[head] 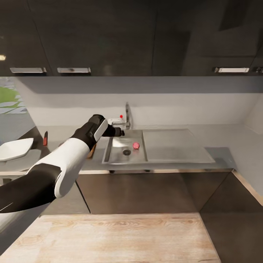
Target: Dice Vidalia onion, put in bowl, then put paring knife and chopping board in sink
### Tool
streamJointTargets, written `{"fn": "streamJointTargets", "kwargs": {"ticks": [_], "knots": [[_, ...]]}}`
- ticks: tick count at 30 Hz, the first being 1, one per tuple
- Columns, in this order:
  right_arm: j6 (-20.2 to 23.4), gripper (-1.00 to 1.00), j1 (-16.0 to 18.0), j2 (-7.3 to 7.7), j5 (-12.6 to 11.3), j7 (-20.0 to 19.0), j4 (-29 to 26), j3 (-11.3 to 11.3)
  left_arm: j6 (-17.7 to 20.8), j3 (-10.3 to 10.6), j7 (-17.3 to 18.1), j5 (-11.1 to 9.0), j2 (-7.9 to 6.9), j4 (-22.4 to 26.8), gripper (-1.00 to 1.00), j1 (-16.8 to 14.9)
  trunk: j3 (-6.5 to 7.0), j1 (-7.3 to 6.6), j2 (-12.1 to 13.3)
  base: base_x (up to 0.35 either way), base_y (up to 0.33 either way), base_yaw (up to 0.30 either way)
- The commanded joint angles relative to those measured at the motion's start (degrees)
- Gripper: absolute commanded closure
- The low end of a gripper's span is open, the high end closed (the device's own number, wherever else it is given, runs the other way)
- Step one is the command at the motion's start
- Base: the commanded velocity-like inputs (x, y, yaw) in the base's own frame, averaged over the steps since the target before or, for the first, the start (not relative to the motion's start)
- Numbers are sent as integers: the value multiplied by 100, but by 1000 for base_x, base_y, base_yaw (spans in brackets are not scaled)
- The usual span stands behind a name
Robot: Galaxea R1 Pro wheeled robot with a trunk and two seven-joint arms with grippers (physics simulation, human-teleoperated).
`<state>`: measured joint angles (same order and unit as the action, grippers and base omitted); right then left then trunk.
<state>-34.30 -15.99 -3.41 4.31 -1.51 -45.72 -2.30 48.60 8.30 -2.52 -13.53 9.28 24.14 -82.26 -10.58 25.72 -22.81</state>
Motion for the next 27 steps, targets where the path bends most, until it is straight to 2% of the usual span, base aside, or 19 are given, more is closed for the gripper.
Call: {"fn": "streamJointTargets", "kwargs": {"ticks": [1,5,11,14,27], "knots": [[-7,-100,-1,-8,43,-16,-7,-25,15,37,-32,-45,-4,0,-100,-4,-10,6,-11,219,-226,0],[-7,-100,-1,-8,43,-16,-7,-25,2,40,-73,-27,-10,-41,-100,9,-10,6,-11,214,-235,0],[-7,-100,-1,-8,43,-16,-7,-29,-15,41,-605,-4,-16,-104,-100,221,-24,6,-11,202,-244,0],[-7,-100,-1,-6,43,-16,-7,-28,-21,40,-743,0,-18,-115,-100,270,-44,6,-11,197,-245,0],[-7,-100,-1,-8,43,-16,-7,-28,-446,41,-827,7,-21,-172,-100,465,-149,6,-11,171,-223,0]]}}
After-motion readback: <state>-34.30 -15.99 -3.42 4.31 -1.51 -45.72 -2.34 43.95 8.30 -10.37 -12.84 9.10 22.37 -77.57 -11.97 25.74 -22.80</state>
